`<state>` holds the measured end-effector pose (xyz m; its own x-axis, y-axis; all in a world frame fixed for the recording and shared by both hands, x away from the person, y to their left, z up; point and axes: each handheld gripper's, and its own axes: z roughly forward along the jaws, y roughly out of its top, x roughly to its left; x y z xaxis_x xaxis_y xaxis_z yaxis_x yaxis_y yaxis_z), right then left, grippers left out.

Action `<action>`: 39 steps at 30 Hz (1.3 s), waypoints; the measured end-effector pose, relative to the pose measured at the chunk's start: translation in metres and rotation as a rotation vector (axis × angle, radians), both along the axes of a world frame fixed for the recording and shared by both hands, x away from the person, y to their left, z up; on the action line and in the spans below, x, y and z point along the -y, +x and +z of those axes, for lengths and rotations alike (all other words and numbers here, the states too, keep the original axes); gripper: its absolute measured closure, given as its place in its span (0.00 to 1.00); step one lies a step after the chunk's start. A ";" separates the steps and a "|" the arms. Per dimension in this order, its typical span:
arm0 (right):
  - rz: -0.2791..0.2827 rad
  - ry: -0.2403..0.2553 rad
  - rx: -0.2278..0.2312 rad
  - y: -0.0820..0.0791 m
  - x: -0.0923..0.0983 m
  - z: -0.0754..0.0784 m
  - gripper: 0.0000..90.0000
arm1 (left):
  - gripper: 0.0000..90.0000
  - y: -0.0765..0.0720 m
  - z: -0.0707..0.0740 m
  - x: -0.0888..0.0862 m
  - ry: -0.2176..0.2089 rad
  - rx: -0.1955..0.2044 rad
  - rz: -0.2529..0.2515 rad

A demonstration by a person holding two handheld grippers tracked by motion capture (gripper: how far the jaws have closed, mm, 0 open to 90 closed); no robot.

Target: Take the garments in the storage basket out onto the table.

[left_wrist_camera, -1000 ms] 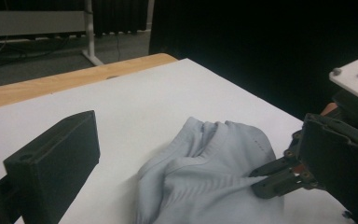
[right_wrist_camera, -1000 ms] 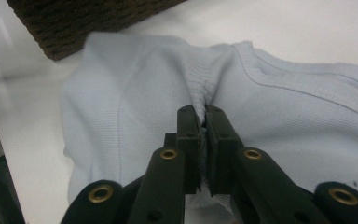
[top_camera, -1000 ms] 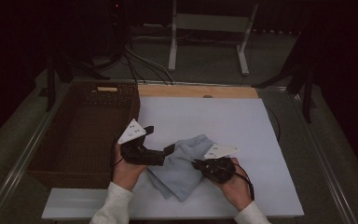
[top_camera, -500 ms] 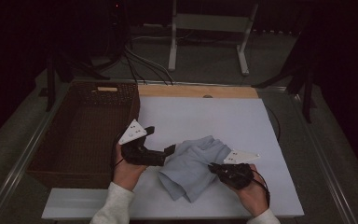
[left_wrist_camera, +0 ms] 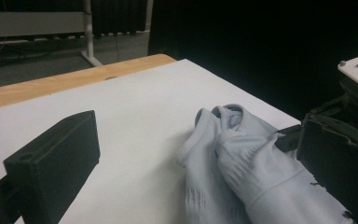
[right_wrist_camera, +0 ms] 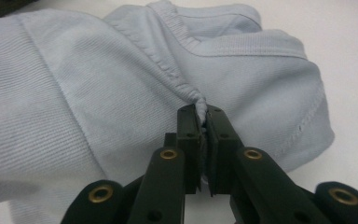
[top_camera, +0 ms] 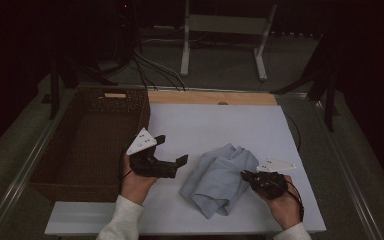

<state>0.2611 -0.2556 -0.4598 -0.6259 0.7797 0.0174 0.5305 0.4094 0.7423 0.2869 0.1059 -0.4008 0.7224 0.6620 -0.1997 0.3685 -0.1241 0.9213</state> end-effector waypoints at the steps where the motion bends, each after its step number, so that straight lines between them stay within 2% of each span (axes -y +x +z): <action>1: -0.004 -0.004 -0.001 0.000 0.001 0.000 0.96 | 0.00 0.000 0.000 0.000 0.000 0.000 0.000; 11: -0.047 -0.005 0.003 0.006 0.009 -0.001 0.96 | 0.00 0.000 0.000 0.000 -0.002 0.000 -0.002; 20: -0.030 0.002 -0.008 0.005 0.006 0.000 0.92 | 0.00 0.000 0.000 0.000 -0.001 0.000 -0.002; 26: -0.028 0.009 -0.012 0.004 0.005 0.002 0.85 | 0.00 0.000 0.000 0.000 0.001 0.001 -0.002; 27: -0.028 0.007 -0.009 0.004 0.005 0.002 0.82 | 0.00 0.000 -0.001 0.000 0.002 -0.002 0.000; 28: -0.035 0.005 -0.005 0.004 0.004 0.004 0.73 | 0.00 0.000 -0.001 0.000 0.002 -0.004 0.000; 35: -0.049 0.036 0.014 0.004 -0.002 0.012 0.41 | 0.00 0.001 -0.001 0.000 0.001 -0.005 0.002; 39: -0.054 0.057 0.034 0.007 -0.008 0.019 0.28 | 0.00 0.002 -0.002 0.000 0.003 -0.008 0.001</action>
<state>0.2682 -0.2471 -0.4405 -0.5837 0.8108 0.0424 0.5251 0.3372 0.7814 0.2887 0.1060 -0.4030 0.7202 0.6632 -0.2039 0.3763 -0.1265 0.9178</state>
